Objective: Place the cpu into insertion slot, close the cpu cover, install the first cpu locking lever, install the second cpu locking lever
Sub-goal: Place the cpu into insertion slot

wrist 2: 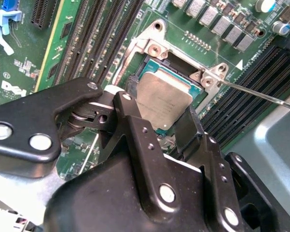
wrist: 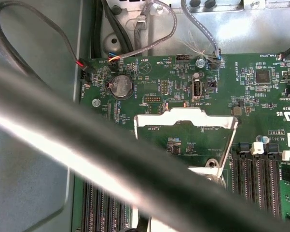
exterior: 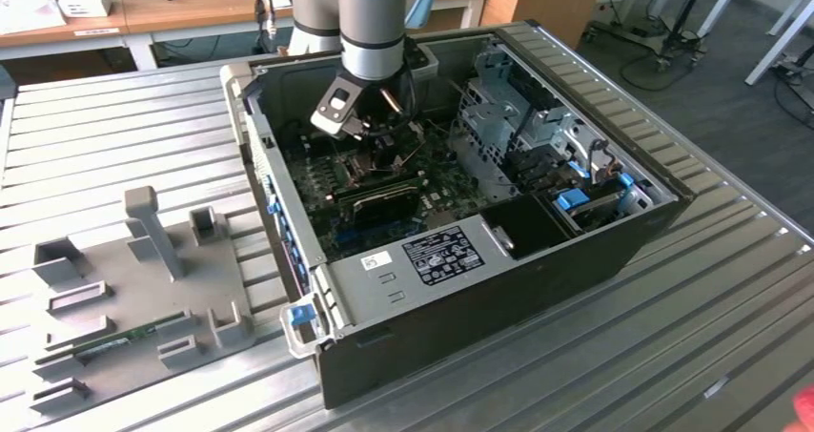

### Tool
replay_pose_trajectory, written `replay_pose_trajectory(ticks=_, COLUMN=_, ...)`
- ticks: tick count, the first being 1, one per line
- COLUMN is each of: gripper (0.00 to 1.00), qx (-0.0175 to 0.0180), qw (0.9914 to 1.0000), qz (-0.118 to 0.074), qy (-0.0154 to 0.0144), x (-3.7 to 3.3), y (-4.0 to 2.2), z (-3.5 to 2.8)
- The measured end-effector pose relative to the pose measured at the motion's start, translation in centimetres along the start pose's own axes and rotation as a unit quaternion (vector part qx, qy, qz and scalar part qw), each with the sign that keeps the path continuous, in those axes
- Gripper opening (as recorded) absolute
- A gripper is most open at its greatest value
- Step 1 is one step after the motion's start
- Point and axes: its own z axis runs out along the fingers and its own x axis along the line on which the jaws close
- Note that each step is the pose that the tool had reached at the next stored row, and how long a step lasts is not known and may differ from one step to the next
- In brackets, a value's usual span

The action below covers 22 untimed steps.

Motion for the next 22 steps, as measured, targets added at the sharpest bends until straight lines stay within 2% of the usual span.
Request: replay_pose_trajectory(ticks=22, gripper=0.54, qx=-0.0005, qw=1.00000, qz=0.000, qy=0.0008, x=0.03, y=0.16, z=-0.05)
